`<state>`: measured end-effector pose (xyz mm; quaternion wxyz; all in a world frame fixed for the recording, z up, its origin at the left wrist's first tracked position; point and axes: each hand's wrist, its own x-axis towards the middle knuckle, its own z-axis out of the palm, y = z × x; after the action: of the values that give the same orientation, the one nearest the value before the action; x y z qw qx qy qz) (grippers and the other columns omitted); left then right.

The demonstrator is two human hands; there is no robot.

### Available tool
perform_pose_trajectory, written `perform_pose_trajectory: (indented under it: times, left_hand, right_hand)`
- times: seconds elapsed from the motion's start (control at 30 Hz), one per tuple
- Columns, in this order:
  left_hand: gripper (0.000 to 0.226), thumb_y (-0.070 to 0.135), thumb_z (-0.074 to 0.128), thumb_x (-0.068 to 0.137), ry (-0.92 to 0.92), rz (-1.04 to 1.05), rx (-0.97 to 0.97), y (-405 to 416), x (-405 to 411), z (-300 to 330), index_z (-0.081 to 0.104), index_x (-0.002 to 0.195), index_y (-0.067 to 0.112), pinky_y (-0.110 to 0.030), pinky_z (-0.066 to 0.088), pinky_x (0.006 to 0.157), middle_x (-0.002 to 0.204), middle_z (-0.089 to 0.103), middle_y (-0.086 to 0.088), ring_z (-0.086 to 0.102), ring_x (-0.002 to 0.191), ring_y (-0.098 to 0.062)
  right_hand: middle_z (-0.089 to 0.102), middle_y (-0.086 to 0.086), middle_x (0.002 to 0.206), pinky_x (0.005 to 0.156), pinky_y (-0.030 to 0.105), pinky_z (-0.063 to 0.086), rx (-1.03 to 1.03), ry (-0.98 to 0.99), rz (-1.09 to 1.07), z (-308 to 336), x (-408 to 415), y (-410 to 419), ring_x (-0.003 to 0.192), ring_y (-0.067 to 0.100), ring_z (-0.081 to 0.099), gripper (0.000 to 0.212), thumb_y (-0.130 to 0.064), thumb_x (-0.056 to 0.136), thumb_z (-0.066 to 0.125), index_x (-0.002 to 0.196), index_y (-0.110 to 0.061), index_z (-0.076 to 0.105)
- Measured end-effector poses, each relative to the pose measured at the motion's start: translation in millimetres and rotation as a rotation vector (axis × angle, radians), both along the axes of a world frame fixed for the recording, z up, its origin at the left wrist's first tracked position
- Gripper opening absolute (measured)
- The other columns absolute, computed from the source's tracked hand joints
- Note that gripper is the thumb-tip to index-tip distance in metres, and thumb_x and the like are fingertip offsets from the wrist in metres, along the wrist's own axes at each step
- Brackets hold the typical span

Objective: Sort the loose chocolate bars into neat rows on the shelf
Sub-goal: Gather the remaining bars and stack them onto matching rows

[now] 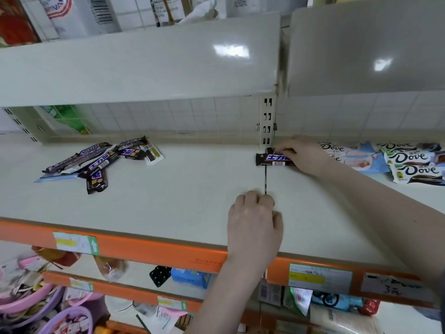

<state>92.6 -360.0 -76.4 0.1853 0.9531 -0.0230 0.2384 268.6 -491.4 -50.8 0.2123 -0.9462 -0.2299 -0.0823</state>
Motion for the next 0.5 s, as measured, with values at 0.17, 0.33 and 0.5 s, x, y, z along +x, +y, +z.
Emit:
perform_pose_trajectory:
  times: [0.17, 0.33, 0.5]
  left_hand:
    - [0.014, 0.021, 0.057, 0.072, -0.006, -0.006, -0.012, 1, 0, -2, 0.067, 0.08, 0.015, -0.03, 0.05, 0.061, 0.082, 0.063, -0.002, 0.057, 0.071, -0.02]
    - [0.012, 0.02, 0.06, 0.071, -0.03, -0.009, 0.003, 0, 1, -2, 0.066, 0.08, 0.015, -0.028, 0.049, 0.061, 0.081, 0.063, -0.001, 0.057, 0.071, -0.019]
    - [0.015, 0.02, 0.071, 0.066, -0.007, 0.01, 0.093, -1, 2, -4, 0.068, 0.079, 0.015, -0.028, 0.05, 0.057, 0.08, 0.065, -0.003, 0.06, 0.068, -0.021]
  right_hand:
    - [0.068, 0.011, 0.096, 0.077, 0.034, 0.042, -0.057, -0.093, 0.024, -6, -4, -4, 0.094, 0.03, 0.057, 0.032, -0.034, 0.081, 0.067, 0.106, -0.014, 0.068]
    - [0.066, 0.01, 0.102, 0.078, 0.034, 0.042, -0.097, -0.079, 0.009, -3, -4, -2, 0.096, 0.028, 0.056, 0.036, -0.034, 0.077, 0.07, 0.106, -0.013, 0.066]
    - [0.063, 0.012, 0.097, 0.072, 0.031, 0.035, -0.134, -0.245, 0.031, 8, -25, -10, 0.093, 0.03, 0.054, 0.033, -0.034, 0.079, 0.068, 0.103, -0.012, 0.065]
